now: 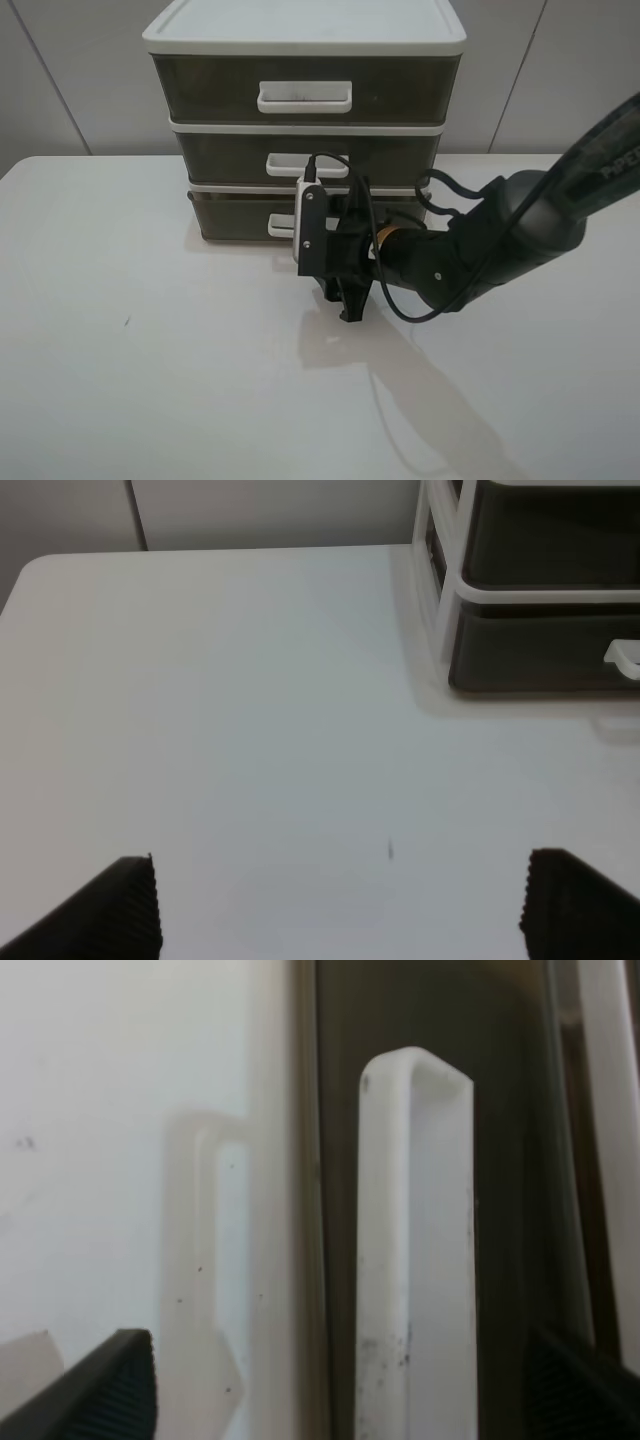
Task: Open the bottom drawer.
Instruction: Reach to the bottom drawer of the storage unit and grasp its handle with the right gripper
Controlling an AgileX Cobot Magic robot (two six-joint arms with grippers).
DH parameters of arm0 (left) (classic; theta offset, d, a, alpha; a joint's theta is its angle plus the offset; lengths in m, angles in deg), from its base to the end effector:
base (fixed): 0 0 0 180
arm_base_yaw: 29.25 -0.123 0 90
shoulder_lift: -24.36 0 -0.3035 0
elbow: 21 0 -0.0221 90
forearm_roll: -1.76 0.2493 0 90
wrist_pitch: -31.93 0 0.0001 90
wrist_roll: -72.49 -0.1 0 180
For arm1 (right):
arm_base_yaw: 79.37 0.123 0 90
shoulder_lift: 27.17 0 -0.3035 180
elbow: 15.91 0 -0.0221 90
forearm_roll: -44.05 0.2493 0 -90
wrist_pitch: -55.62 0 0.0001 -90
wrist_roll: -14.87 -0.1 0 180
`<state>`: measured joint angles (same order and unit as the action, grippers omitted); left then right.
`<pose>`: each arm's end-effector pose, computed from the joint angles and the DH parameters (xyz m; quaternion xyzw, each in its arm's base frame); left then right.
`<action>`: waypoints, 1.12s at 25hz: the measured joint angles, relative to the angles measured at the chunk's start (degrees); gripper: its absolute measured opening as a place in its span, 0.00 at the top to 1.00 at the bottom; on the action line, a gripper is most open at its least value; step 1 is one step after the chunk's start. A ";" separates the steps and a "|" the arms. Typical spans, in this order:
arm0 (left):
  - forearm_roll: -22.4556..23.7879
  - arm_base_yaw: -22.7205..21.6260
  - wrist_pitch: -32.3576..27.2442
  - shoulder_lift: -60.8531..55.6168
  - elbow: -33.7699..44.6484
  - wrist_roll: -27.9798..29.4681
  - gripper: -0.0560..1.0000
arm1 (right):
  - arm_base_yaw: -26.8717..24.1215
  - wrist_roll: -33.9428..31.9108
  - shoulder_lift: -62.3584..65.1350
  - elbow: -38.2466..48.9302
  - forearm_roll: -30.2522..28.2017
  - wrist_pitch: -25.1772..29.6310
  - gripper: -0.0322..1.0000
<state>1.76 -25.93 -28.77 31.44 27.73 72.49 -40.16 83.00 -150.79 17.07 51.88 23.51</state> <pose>-0.0179 0.0010 0.2741 0.0246 0.8500 -0.0152 0.5259 0.2907 0.2278 0.0988 -0.6709 0.5779 -0.1210 0.4486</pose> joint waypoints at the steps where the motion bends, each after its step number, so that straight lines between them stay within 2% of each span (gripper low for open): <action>1: 0.00 0.00 0.00 0.00 0.00 0.00 0.24 | 0.00 0.04 -0.30 -0.38 0.00 0.00 0.26; 28: 0.00 0.00 0.00 0.00 0.00 0.00 0.24 | 0.00 0.06 -2.93 -1.13 0.00 0.89 0.28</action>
<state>1.76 -25.93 -28.77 31.44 27.73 72.49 -40.16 83.06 -153.73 15.93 51.88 24.39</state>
